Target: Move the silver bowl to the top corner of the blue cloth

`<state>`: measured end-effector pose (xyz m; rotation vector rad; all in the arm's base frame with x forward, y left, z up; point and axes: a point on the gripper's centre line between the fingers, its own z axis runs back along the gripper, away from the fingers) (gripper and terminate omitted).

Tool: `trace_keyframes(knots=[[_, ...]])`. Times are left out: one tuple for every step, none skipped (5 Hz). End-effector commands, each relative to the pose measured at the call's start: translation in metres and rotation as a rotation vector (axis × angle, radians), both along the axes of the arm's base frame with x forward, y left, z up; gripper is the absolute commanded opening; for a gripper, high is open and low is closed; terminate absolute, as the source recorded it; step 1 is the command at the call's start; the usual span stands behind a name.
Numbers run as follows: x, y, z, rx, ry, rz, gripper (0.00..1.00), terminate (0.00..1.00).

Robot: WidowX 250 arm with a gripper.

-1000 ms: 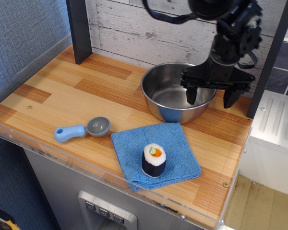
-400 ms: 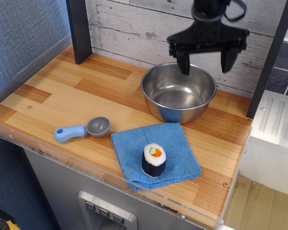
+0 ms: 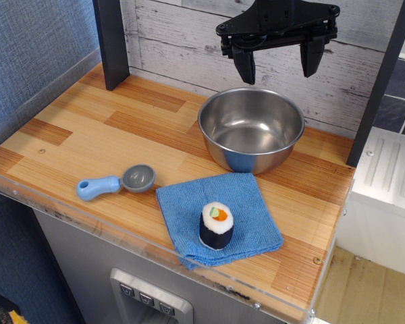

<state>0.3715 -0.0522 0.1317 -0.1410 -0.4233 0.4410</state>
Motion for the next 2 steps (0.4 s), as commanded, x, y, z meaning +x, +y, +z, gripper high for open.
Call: trace_keyframes(knots=[[-0.0072,0.0012,0.0165,-0.007,-0.049,-0.003,1.00,0.00],[-0.0072,0.0012,0.0165,-0.007,-0.049,-0.003,1.00,1.00]])
